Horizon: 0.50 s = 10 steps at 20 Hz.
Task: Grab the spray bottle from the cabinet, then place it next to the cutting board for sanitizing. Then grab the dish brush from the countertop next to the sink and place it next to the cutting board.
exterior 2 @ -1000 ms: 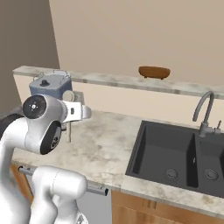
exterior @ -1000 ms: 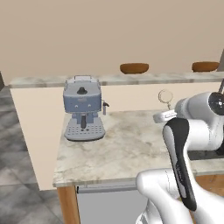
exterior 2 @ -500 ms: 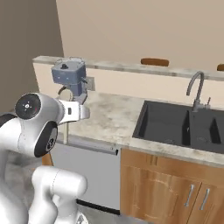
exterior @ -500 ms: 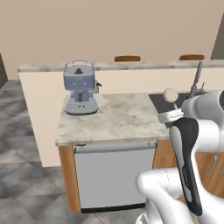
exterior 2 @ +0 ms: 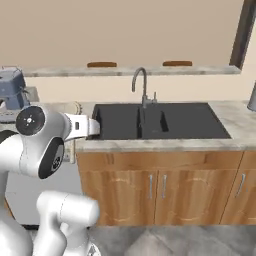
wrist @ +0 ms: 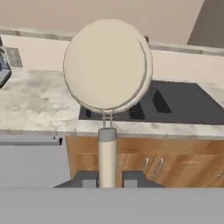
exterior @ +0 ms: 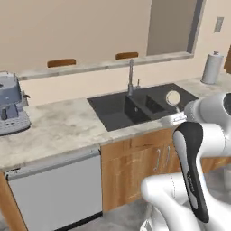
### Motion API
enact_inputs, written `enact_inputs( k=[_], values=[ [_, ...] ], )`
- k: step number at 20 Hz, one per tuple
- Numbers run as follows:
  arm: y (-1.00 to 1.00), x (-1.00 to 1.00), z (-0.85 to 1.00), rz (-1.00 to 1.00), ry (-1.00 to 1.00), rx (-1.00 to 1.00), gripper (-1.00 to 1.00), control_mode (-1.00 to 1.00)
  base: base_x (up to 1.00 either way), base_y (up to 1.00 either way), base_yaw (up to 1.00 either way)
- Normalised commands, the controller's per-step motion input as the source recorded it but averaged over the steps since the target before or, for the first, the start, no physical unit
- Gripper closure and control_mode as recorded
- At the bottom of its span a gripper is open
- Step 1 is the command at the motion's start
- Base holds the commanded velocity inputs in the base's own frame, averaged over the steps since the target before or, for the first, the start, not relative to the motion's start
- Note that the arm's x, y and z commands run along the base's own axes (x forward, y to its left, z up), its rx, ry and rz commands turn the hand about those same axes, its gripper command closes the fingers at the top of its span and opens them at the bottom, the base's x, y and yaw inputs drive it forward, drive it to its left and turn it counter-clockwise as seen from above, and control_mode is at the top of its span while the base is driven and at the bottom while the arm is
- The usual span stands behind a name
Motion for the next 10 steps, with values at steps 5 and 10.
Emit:
enact_inputs(
  k=[5, 10],
  values=[
    [0.0, 0.0, 0.0, 0.0, 0.0, 0.0, 1.0, 1.0, 0.0, -0.4, -0.88],
    [0.0, 0.0, 0.0, 0.0, 0.0, 0.0, 1.0, 1.0, 0.0, -0.33, -0.9]
  ],
)
